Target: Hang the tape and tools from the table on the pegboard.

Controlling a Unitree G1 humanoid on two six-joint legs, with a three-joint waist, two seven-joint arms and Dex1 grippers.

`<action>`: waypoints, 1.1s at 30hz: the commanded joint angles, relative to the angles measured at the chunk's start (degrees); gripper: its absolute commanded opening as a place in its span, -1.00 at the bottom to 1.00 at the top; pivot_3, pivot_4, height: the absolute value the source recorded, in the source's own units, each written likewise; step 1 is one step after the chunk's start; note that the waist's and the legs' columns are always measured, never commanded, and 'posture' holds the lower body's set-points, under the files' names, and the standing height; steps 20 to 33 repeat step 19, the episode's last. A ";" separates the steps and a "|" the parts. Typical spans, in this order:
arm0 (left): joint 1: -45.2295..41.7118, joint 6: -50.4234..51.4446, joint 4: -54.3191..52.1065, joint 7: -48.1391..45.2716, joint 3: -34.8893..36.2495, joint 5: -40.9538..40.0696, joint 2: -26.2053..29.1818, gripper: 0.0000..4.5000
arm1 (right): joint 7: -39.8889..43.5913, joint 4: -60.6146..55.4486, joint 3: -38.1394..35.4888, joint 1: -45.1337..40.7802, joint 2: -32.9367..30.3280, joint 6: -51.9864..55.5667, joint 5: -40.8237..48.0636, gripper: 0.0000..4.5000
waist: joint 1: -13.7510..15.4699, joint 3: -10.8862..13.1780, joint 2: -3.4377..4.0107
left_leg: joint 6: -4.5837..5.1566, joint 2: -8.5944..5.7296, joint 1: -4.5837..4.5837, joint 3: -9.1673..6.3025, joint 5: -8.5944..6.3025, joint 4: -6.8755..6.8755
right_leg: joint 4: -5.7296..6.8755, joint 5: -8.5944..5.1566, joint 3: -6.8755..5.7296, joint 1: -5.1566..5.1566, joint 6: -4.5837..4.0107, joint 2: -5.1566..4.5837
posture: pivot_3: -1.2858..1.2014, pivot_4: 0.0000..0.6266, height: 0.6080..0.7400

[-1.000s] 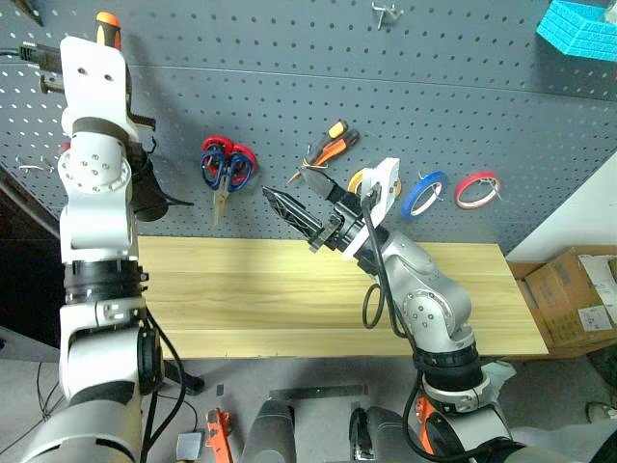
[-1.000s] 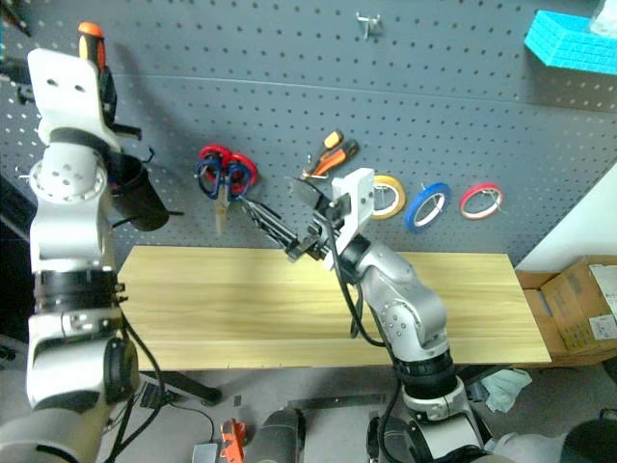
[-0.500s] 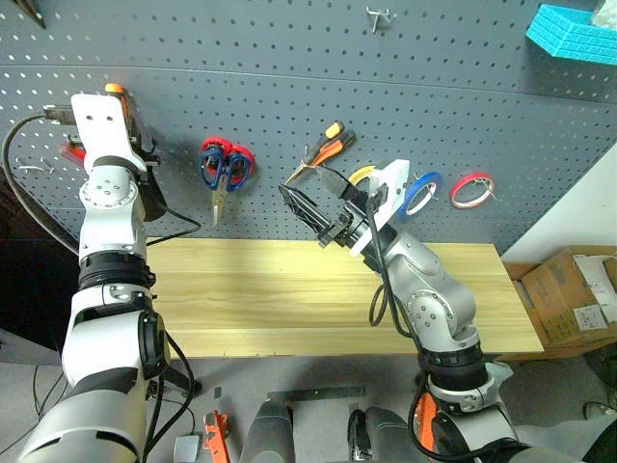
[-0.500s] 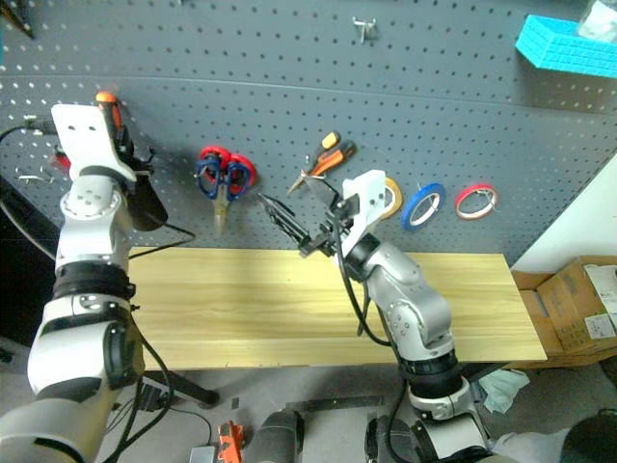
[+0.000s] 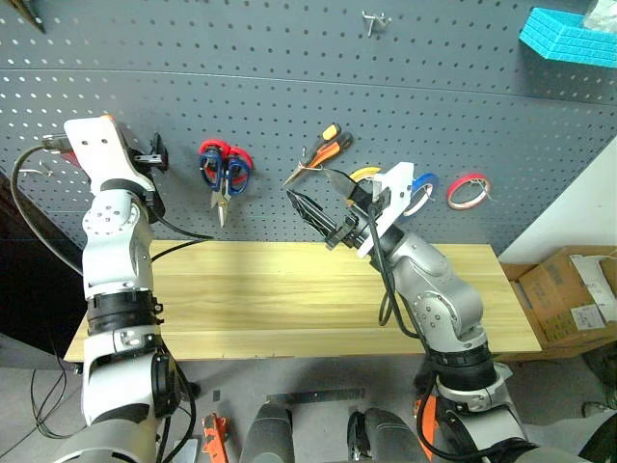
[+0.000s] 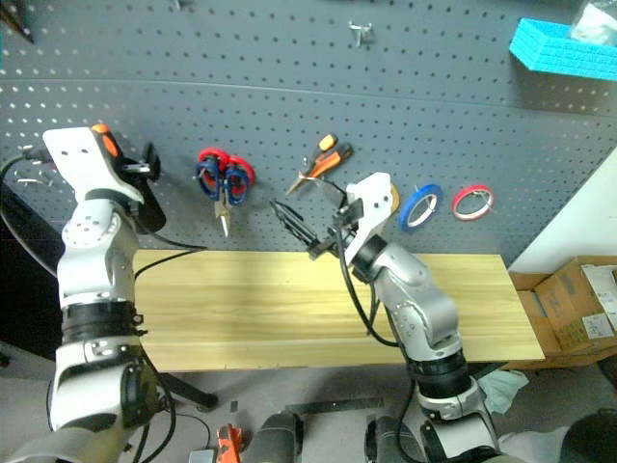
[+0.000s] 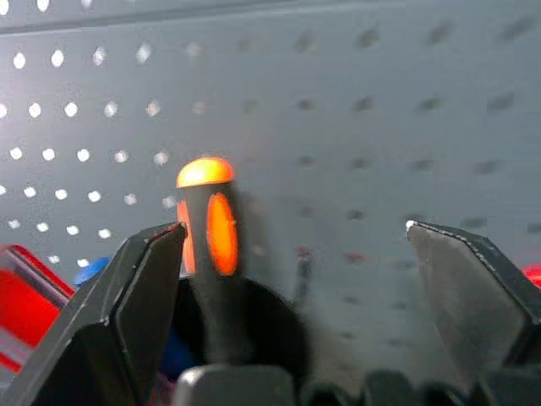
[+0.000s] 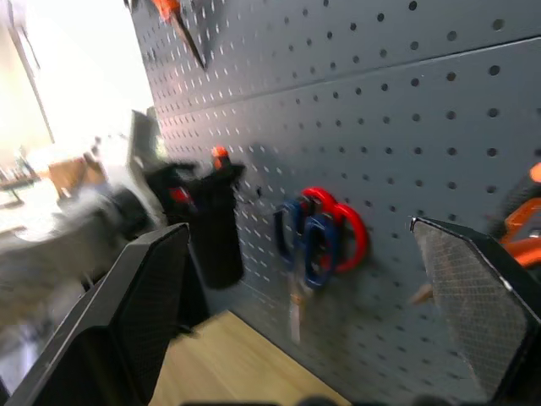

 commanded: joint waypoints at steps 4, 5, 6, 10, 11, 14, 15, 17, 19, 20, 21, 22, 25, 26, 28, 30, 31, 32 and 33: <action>12.75 11.18 -24.65 -1.22 -7.19 -2.26 -5.40 0.99 | -1.49 -7.48 0.40 6.65 -5.63 -3.61 -7.29 1.00 | 0.07 -1.38 0.36 | 0.01 -0.05 0.04 0.04 -0.01 -0.02 | -0.10 -0.01 0.04 0.07 0.01 -0.04 | 0.21 -0.83 1.00; 15.57 12.18 -26.64 -1.16 -8.15 -2.18 -6.48 0.99 | -2.06 -7.81 0.55 8.74 -6.80 -3.95 -8.91 1.00 | 0.02 -1.42 0.42 | 0.03 -0.06 0.18 0.07 -0.03 -0.02 | -0.11 -0.01 0.08 0.25 0.01 -0.05 | 0.21 -0.83 1.00; 19.37 12.28 -27.71 -1.16 -9.55 -1.59 -7.68 0.99 | -3.85 -7.79 0.03 11.86 -7.79 -3.73 -10.85 1.00 | 0.00 -1.45 0.46 | 0.05 -0.06 0.53 0.12 -0.05 -0.06 | -0.17 -0.07 0.10 0.59 0.02 -0.05 | 0.21 -0.83 1.00; 28.16 12.80 -26.16 -0.42 -10.85 -1.25 -12.04 0.99 | -12.71 -5.62 -3.51 20.71 -7.98 1.39 -15.63 1.00 | -0.01 -1.84 0.79 | 0.04 0.03 1.30 0.10 -0.05 -0.16 | -0.28 -0.54 0.06 1.24 -0.30 -0.02 | 0.20 -0.84 1.00; 29.23 12.05 -24.61 -0.45 -10.60 -1.13 -12.73 0.99 | -14.72 -4.85 -4.75 21.81 -7.21 2.33 -16.07 1.00 | -0.02 -1.84 0.81 | 0.04 0.04 1.38 0.10 -0.05 -0.15 | -0.26 -0.52 0.06 1.31 -0.35 -0.02 | 0.20 -0.84 1.00; 31.15 10.77 -17.79 -2.20 -9.55 -1.38 -13.13 0.99 | -20.30 -1.06 -7.95 23.50 -5.45 6.71 -17.90 1.00 | -0.20 -2.04 1.14 | -0.05 0.03 1.44 0.00 -0.11 -0.13 | -0.32 -0.39 -0.02 1.27 -0.57 -0.02 | 0.18 -0.85 1.00; 31.25 10.10 -15.88 -2.59 -9.10 -1.35 -12.96 0.99 | -21.27 -0.08 -8.76 23.69 -5.19 7.50 -18.28 1.00 | -0.28 -2.13 1.29 | -0.23 0.01 1.54 -0.04 -0.22 -0.13 | -0.42 -0.39 -0.04 1.34 -0.56 -0.02 | 0.18 -0.86 1.00; 30.81 8.71 -11.77 -3.39 -7.33 -2.26 -12.73 0.99 | -21.48 2.05 -9.76 24.63 -6.03 6.32 -19.02 1.00 | -0.74 -2.37 1.73 | -0.31 0.01 1.78 -0.22 -0.29 -0.16 | -1.01 -0.35 -0.19 1.55 -0.53 -0.01 | 0.17 -0.87 1.00; 30.21 7.63 -8.58 -4.68 -6.07 -3.00 -12.19 0.99 | -22.02 3.73 -12.19 25.94 -6.01 5.52 -18.38 1.00 | -0.91 -2.46 1.85 | -0.31 0.01 1.77 -0.44 -0.30 -0.14 | -1.56 -0.31 -0.34 1.69 -0.48 0.03 | 0.16 -0.89 1.00; 30.21 7.63 -8.58 -4.68 -6.07 -3.00 -12.19 0.99 | -22.02 3.73 -12.19 25.94 -6.01 5.52 -18.38 1.00 | -0.91 -2.46 1.85 | -0.31 0.01 1.77 -0.44 -0.30 -0.14 | -1.56 -0.31 -0.34 1.69 -0.48 0.03 | 0.16 -0.89 1.00; 30.21 7.63 -8.58 -4.68 -6.07 -3.00 -12.19 0.99 | -22.02 3.73 -12.19 25.94 -6.01 5.52 -18.38 1.00 | -0.91 -2.46 1.85 | -0.31 0.01 1.77 -0.44 -0.30 -0.14 | -1.56 -0.31 -0.34 1.69 -0.48 0.03 | 0.16 -0.89 1.00; 30.21 7.63 -8.58 -4.68 -6.07 -3.00 -12.19 0.99 | -22.02 3.73 -12.19 25.94 -6.01 5.52 -18.38 1.00 | -0.91 -2.46 1.85 | -0.31 0.01 1.77 -0.44 -0.30 -0.14 | -1.56 -0.31 -0.34 1.69 -0.48 0.03 | 0.16 -0.89 1.00; 30.21 7.63 -8.58 -4.68 -6.07 -3.00 -12.19 0.99 | -22.02 3.73 -12.19 25.94 -6.01 5.52 -18.38 1.00 | -0.91 -2.46 1.85 | -0.31 0.01 1.77 -0.44 -0.30 -0.14 | -1.56 -0.31 -0.34 1.69 -0.48 0.03 | 0.16 -0.89 1.00; 30.21 7.63 -8.58 -4.68 -6.07 -3.00 -12.19 0.99 | -22.02 3.73 -12.19 25.94 -6.01 5.52 -18.38 1.00 | -0.91 -2.46 1.85 | -0.31 0.01 1.77 -0.44 -0.30 -0.14 | -1.56 -0.31 -0.34 1.69 -0.48 0.03 | 0.16 -0.89 1.00; 30.21 7.63 -8.58 -4.68 -6.07 -3.00 -12.19 0.99 | -22.02 3.73 -12.19 25.94 -6.01 5.52 -18.38 1.00 | -0.91 -2.46 1.85 | -0.31 0.01 1.77 -0.44 -0.30 -0.14 | -1.56 -0.31 -0.34 1.69 -0.48 0.03 | 0.16 -0.89 1.00; 30.21 7.63 -8.58 -4.68 -6.07 -3.00 -12.19 0.99 | -22.02 3.73 -12.19 25.94 -6.01 5.52 -18.38 1.00 | -0.91 -2.46 1.85 | -0.31 0.01 1.77 -0.44 -0.30 -0.14 | -1.56 -0.31 -0.34 1.69 -0.48 0.03 | 0.16 -0.89 1.00; 30.21 7.63 -8.58 -4.68 -6.07 -3.00 -12.19 0.99 | -22.02 3.73 -12.19 25.94 -6.01 5.52 -18.38 1.00 | -0.91 -2.46 1.85 | -0.31 0.01 1.77 -0.44 -0.30 -0.14 | -1.56 -0.31 -0.34 1.69 -0.48 0.03 | 0.16 -0.89 1.00; 30.21 7.63 -8.58 -4.68 -6.07 -3.00 -12.19 0.99 | -22.02 3.73 -12.19 25.94 -6.01 5.52 -18.38 1.00 | -0.91 -2.46 1.85 | -0.31 0.01 1.77 -0.44 -0.30 -0.14 | -1.56 -0.31 -0.34 1.69 -0.48 0.03 | 0.16 -0.89 1.00; 30.21 7.63 -8.58 -4.68 -6.07 -3.00 -12.19 0.99 | -22.02 3.73 -12.19 25.94 -6.01 5.52 -18.38 1.00 | -0.91 -2.46 1.85 | -0.31 0.01 1.77 -0.44 -0.30 -0.14 | -1.56 -0.31 -0.34 1.69 -0.48 0.03 | 0.16 -0.89 1.00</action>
